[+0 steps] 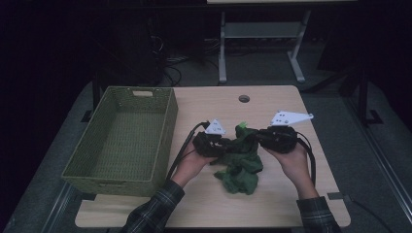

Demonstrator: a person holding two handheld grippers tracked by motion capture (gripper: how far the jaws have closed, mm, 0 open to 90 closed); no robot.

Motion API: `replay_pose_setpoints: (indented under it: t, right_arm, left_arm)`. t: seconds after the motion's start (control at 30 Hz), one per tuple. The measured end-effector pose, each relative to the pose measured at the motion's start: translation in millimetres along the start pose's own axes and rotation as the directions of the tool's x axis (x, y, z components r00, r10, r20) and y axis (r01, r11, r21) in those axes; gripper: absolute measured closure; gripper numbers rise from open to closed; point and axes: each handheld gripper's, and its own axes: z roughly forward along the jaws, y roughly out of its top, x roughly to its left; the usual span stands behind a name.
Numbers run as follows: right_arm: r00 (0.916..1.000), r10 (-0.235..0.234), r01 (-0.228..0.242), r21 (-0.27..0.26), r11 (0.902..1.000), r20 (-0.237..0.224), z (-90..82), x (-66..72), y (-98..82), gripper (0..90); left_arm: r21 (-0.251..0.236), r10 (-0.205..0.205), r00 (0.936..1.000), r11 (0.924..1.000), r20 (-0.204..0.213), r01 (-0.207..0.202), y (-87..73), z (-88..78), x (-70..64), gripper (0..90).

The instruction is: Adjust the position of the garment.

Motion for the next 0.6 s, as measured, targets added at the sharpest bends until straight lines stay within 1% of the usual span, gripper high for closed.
replay_pose_setpoints:
  t: [0.03,0.07,0.1,0.17,0.2,0.27,0.3,0.4,0.53,0.57,0.6]
  right_arm:
    - [1.0,0.0,0.0,0.003,1.0,0.003,-1.2,1.0,-1.0,87.1]
    - [1.0,-0.001,0.001,0.006,1.0,0.004,-2.6,2.2,-2.2,87.1]
    - [1.0,-0.001,0.001,0.007,1.0,0.004,-4.1,3.6,-3.4,87.1]
    - [1.0,-0.007,0.007,0.01,0.9999,0.007,-7.5,6.6,-6.5,87.1]
    - [1.0,-0.005,0.005,0.017,0.9999,0.007,-9.5,8.8,-8.2,87.0]
    - [0.9999,-0.008,0.008,0.025,0.9997,0.01,-13.9,13.4,-13.1,87.0]
    - [0.9999,-0.008,0.008,0.026,0.9996,0.011,-15.0,14.6,-14.3,87.0]
    - [0.9997,-0.02,0.019,0.041,0.999,0.016,-20.7,22.5,-25.2,86.8]
    - [0.9998,-0.017,0.017,0.068,0.9976,0.005,-25.3,35.0,-41.3,86.4]
    - [0.9996,-0.027,0.027,0.072,0.997,0.008,-26.0,38.2,-45.8,86.4]
    - [0.9998,-0.018,0.018,0.08,0.9966,0.003,-26.9,42.1,-50.2,86.2]
  left_arm:
    - [-0.018,-0.002,0.9999,0.9998,0.01,0.002,-0.8,-2.6,-2.6,80.3]
    - [-0.029,0.005,1.0,0.9996,0.007,-0.005,-1.7,-6.8,-5.1,83.3]
    - [-0.046,0.003,1.0,0.9989,0.005,-0.003,-3.1,-10.7,-8.4,83.9]
    - [-0.068,0.016,0.9999,0.9976,0.003,-0.016,-7.0,-18.3,-14.4,84.5]
    - [-0.079,0.016,0.9999,0.9967,0.006,-0.015,-10.3,-22.1,-17.8,84.8]
    - [-0.088,0.012,0.9999,0.9961,0.008,-0.012,-15.0,-25.7,-21.3,84.9]
    - [-0.093,0.009,0.9998,0.9956,0.017,-0.007,-19.3,-27.6,-23.4,84.9]
    - [-0.082,0.019,0.9997,0.9965,0.018,-0.018,-29.7,-30.0,-27.6,84.6]
    - [-0.077,0.011,0.9995,0.997,0.03,-0.009,-41.0,-28.9,-32.6,84.5]
    - [-0.075,0.013,0.9994,0.9972,0.032,-0.01,-43.4,-28.6,-34.1,84.4]
    - [-0.065,0.013,0.9992,0.9978,0.039,-0.011,-45.5,-28.2,-35.6,84.3]
